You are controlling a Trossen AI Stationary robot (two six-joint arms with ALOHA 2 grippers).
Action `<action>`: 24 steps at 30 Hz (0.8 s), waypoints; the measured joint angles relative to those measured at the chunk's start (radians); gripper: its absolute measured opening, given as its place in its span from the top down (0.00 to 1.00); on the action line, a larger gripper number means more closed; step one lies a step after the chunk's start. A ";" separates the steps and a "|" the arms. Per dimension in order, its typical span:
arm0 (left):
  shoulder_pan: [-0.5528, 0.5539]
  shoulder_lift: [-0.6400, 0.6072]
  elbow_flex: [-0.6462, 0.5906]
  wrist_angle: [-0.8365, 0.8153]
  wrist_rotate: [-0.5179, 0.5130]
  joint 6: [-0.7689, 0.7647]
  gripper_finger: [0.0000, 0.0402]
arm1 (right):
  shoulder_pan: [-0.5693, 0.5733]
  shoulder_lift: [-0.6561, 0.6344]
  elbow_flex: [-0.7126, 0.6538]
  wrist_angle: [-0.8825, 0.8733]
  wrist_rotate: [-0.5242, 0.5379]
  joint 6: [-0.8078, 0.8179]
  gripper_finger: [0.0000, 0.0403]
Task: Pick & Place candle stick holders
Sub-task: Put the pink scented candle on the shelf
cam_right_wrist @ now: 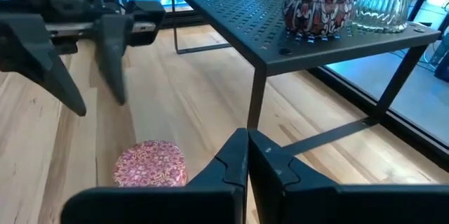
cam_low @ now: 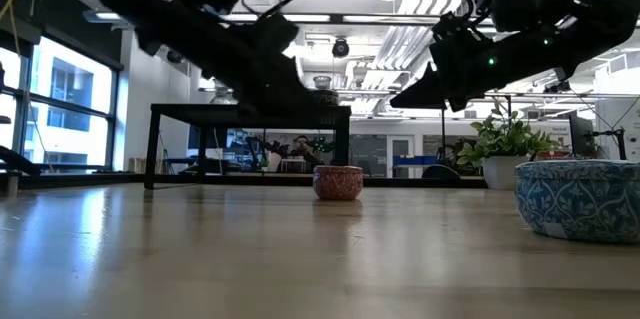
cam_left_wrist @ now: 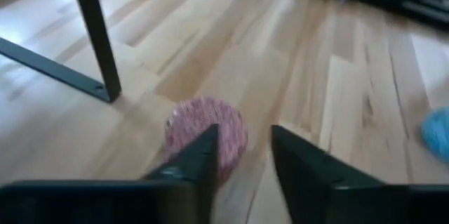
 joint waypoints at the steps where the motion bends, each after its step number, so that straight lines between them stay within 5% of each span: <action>1: 0.000 0.000 0.017 -0.019 -0.013 -0.018 0.62 | 0.000 0.000 0.000 0.000 0.000 0.000 0.99; 7: 0.001 0.058 0.077 -0.093 -0.052 -0.082 0.22 | 0.000 0.000 0.000 0.003 -0.073 -0.013 1.00; 11: 0.000 0.122 0.116 -0.096 -0.053 -0.044 0.04 | 0.000 0.000 0.002 0.011 -0.076 -0.018 0.99; 24: 0.001 0.209 0.197 -0.135 -0.146 0.022 0.05 | 0.000 0.000 0.002 0.023 -0.091 -0.023 0.99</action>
